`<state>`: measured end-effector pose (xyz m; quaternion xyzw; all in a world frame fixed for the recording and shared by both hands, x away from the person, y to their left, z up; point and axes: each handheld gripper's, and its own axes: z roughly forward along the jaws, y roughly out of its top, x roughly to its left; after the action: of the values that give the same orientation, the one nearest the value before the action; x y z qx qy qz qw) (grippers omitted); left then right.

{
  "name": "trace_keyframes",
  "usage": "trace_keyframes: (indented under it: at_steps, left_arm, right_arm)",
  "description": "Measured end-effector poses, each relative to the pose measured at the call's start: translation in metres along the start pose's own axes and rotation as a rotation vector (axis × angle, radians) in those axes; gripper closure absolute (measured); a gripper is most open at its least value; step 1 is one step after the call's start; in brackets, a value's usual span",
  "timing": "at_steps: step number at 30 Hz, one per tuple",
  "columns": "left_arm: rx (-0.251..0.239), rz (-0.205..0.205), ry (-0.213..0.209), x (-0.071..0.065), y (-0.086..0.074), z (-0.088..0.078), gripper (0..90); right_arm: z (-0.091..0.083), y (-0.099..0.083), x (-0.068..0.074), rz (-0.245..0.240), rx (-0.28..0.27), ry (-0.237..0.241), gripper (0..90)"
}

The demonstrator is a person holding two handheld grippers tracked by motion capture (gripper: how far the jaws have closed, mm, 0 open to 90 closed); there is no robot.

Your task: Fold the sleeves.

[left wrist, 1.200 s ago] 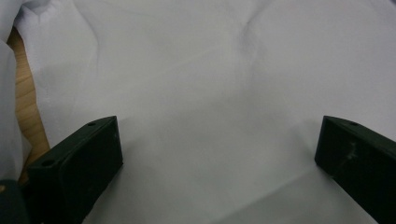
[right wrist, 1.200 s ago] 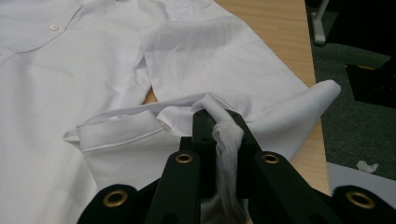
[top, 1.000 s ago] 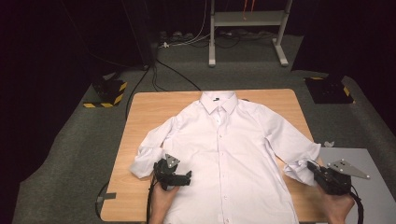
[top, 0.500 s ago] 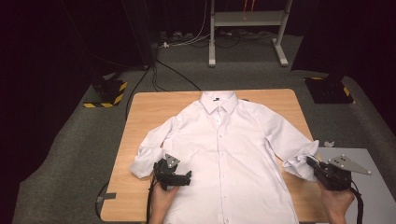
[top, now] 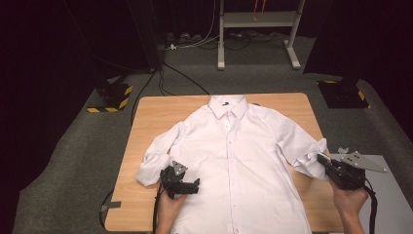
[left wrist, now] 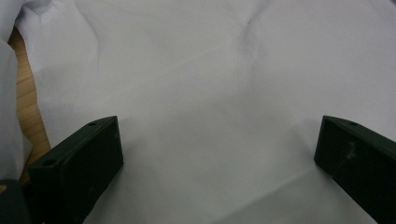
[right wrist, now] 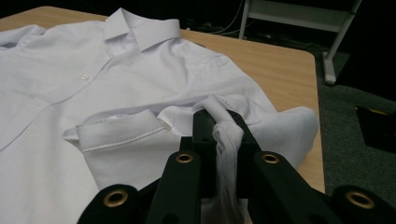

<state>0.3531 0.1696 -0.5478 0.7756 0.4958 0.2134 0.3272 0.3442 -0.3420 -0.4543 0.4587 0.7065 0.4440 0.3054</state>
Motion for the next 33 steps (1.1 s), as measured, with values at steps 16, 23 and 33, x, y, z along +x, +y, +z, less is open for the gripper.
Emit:
trace_keyframes:
  at_steps: [16,23,33]
  left_arm:
    - [0.000,0.000,0.000,0.000,0.000,0.000,1.0]
    - [0.000,0.000,0.000,0.000,0.000,0.000,1.0]
    - [0.000,-0.001,0.000,0.000,0.000,0.000,1.0]
  right_arm:
    - [0.020,0.037,0.011,-0.040,-0.038,0.079,85.4]
    - [0.026,0.045,0.016,-0.050,-0.044,0.108,85.4]
    - [0.035,0.062,0.025,-0.072,-0.057,0.149,85.5]
